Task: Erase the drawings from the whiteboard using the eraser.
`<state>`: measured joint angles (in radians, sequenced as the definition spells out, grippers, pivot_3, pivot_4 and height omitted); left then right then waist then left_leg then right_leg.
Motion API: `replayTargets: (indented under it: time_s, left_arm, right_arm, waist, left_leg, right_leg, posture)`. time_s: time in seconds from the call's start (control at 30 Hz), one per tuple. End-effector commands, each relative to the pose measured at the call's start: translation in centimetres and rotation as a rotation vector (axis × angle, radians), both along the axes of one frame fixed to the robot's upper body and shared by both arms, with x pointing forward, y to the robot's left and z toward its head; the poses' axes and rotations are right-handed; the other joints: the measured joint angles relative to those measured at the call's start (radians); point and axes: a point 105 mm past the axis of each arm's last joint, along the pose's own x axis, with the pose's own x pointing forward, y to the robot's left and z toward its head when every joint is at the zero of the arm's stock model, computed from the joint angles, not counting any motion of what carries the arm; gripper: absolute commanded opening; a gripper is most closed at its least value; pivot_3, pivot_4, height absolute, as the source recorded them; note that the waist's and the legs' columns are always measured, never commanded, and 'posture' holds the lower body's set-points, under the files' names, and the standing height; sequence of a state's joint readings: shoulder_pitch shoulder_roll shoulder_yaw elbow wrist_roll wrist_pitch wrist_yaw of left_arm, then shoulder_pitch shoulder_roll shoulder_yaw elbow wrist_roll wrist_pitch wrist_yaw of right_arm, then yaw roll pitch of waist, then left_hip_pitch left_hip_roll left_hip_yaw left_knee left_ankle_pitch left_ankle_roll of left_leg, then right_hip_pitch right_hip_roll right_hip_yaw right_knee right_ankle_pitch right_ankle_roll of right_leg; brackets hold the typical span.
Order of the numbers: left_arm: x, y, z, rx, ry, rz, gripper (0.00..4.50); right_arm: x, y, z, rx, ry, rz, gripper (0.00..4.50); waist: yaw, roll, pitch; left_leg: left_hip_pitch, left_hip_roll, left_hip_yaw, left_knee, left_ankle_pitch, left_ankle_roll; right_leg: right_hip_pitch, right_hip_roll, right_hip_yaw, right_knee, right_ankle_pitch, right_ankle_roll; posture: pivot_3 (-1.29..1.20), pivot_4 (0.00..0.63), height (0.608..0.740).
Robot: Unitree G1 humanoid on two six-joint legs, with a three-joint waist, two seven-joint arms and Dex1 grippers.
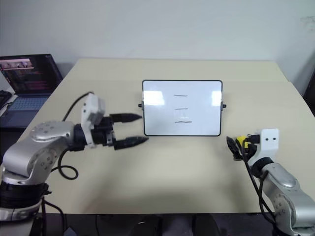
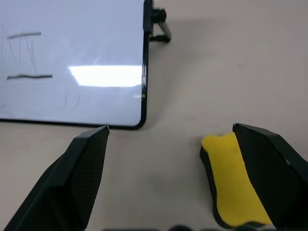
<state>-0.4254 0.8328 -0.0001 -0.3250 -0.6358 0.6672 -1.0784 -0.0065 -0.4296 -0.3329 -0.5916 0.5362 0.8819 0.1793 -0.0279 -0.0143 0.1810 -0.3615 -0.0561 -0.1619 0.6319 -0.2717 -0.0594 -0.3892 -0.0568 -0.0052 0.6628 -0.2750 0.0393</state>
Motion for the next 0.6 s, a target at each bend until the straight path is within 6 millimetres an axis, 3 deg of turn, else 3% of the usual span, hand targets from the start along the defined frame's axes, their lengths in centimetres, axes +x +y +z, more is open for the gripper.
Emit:
replayTargets:
  time_s: [0.03,0.2,0.4,0.6]
  left_arm:
    - [0.3,-0.7,-0.3,0.03,-0.041,-0.05,4.5]
    - [2.3,-1.3,-0.2,0.029,-0.111,-0.038,4.5]
    - [1.6,-1.5,-1.3,0.059,-0.12,-0.075,4.5]
    - [1.1,-1.9,-1.6,0.065,-0.135,-0.088,4.5]
  right_arm:
    - [0.7,-0.4,1.4,-0.017,-0.051,0.009,4.44]
    - [2.0,-1.6,1.2,-0.061,0.003,0.027,4.44]
    - [3.5,-3.2,-0.2,-0.105,0.104,0.054,4.44]
    - [4.6,-3.6,-0.9,-0.122,0.138,0.1,4.44]
  waist:
    - [0.0,0.0,0.0]
    - [0.0,0.0,0.0]
    - [-0.005,0.0,0.0]
    - [-0.002,0.0,0.0]
  left_leg:
    - [0.0,0.0,0.0,0.0,0.0,0.0]
    - [0.0,-0.001,0.0,0.001,0.0,0.0]
    - [-0.001,0.0,0.001,0.0,0.0,0.001]
    - [-0.001,0.0,0.001,0.001,0.0,0.001]
  right_leg:
    - [0.0,0.0,0.0,0.0,0.0,0.0]
    - [0.0,0.001,-0.001,0.0,0.0,0.0]
    - [-0.001,0.001,0.001,0.0,0.0,0.0]
    - [-0.001,0.0,0.001,0.0,0.0,0.0]
  posture:
    - [0.0,0.15,0.74]
    - [0.0,0.15,0.74]
    - [0.0,0.15,0.74]
    - [0.0,0.15,0.74]
